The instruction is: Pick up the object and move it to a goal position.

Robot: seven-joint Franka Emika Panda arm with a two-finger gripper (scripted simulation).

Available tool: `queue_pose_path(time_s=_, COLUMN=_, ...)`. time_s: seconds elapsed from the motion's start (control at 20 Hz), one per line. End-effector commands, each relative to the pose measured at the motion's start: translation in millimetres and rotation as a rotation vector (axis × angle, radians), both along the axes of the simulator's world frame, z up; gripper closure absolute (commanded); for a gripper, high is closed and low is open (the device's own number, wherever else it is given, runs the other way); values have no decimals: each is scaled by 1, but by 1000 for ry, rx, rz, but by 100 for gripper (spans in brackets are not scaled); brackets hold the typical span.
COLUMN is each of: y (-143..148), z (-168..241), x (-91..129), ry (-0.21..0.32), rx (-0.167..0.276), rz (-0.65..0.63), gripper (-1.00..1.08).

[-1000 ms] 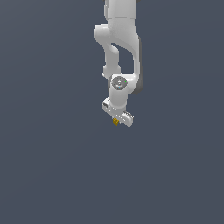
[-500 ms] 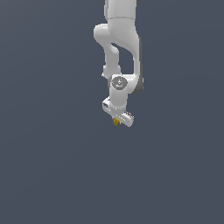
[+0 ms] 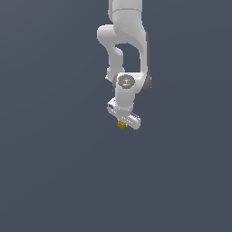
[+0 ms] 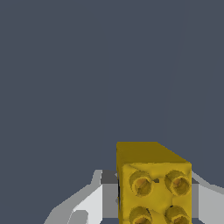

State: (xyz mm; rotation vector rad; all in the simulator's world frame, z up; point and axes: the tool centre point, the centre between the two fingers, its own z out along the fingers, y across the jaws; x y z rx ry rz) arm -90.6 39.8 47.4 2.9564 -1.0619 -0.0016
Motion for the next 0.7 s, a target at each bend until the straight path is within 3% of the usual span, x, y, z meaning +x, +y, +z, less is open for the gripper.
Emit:
queue_pose_path(time_s=0.0, y=5, z=15, x=4, ry=-1, rx=0, rz=0, gripper=108)
queue_pose_path(time_s=0.65, y=44, z=132, x=33, ry=-1, rx=-3, rz=-1, gripper=108)
